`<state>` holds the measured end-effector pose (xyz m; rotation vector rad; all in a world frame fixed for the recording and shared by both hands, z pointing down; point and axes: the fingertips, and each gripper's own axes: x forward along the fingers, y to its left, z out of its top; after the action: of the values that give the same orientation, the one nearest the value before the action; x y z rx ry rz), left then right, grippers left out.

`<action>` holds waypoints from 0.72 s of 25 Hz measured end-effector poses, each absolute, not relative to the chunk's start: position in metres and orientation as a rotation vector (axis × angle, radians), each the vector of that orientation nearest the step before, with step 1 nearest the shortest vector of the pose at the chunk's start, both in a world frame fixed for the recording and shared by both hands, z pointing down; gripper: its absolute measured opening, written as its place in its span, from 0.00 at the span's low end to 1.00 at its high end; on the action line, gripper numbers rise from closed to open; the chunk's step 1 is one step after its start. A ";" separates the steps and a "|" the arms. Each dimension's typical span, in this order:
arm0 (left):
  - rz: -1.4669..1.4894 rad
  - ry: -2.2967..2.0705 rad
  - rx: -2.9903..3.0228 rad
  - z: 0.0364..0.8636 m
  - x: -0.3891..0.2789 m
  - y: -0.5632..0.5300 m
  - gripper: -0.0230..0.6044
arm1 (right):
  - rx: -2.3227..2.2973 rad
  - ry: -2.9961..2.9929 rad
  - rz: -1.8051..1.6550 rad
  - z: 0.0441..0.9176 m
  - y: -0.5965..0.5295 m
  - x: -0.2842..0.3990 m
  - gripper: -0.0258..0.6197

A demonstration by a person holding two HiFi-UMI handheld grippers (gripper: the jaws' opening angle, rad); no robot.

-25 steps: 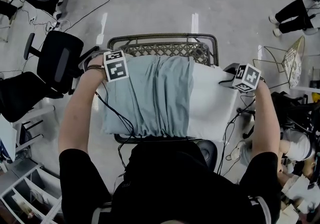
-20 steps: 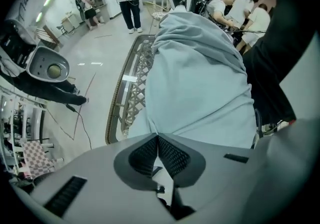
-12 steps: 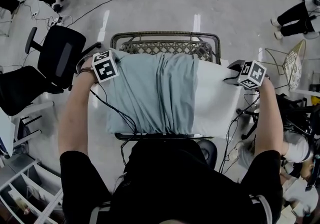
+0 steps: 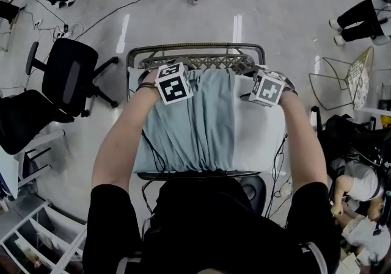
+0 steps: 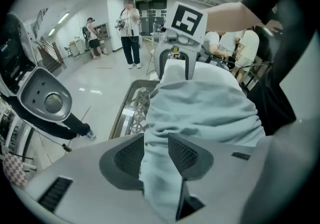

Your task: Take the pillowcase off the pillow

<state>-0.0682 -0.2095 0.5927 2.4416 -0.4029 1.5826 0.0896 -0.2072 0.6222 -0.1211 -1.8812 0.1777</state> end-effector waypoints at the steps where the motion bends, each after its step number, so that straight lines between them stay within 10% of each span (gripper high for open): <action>1: 1.544 -0.390 2.459 0.595 -0.055 -0.213 0.26 | -0.129 -1.870 0.184 0.633 -0.209 0.087 0.60; 15: 1.523 -0.169 2.456 0.637 0.029 -0.223 0.26 | -0.173 -1.837 0.280 0.684 -0.191 0.074 0.65; 18: 1.606 -0.125 2.447 0.642 0.029 -0.214 0.12 | -0.175 -1.820 0.279 0.687 -0.190 0.078 0.63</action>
<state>0.0288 -0.2142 0.6417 2.4474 -0.1250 1.6060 0.0783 -0.1900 0.6871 -0.1748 -1.8204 0.2786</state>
